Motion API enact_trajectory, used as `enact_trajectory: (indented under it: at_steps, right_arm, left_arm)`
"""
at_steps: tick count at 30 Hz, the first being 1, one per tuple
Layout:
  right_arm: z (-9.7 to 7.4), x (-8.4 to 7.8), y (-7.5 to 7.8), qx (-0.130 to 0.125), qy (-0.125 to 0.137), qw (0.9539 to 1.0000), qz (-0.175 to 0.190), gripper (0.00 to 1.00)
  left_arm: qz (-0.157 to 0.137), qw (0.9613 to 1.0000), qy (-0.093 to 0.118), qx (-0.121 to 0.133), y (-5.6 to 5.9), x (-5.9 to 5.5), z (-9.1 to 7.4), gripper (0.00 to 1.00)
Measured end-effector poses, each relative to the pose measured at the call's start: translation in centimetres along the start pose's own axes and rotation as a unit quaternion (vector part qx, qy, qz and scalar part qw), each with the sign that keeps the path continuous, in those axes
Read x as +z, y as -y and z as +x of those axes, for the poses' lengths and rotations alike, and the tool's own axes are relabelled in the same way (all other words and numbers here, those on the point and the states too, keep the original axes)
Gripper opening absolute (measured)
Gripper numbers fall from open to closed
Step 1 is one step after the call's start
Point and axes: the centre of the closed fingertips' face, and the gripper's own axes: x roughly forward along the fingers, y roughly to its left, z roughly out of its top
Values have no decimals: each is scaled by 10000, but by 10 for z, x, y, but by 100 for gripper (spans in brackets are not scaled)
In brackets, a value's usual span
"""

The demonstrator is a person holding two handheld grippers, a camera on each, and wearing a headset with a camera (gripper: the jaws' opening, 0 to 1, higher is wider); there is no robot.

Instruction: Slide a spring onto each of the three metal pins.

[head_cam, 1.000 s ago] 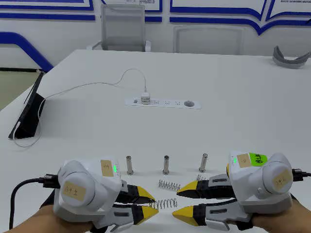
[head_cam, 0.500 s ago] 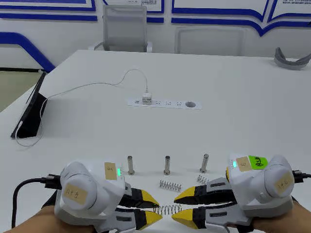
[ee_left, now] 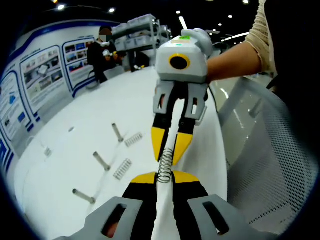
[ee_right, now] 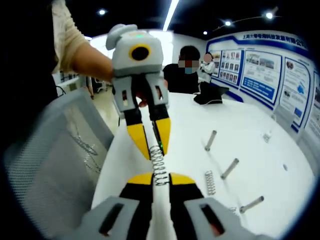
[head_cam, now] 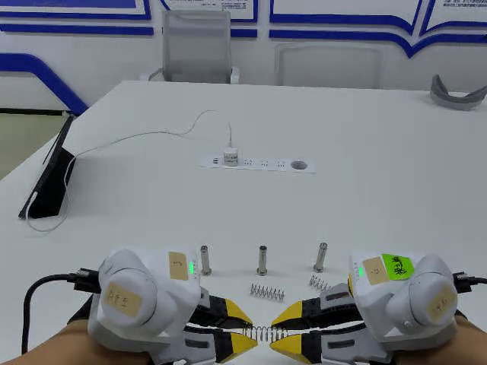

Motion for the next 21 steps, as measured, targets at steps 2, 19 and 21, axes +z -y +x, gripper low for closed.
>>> enact_trajectory:
  at_steps: [2,19,21]
  right_arm:
    - [0,-1,0,6,-15,10000,-9,13]
    - [10,6,-9,64,204,9995,216,12]
    - [11,7,-9,67,250,9993,256,12]
  left_arm:
    - [-96,9999,58,-54,1,3,-1,9]
    - [-266,9969,725,-123,5,44,2,8]
    - [-273,9967,753,-136,6,45,2,8]
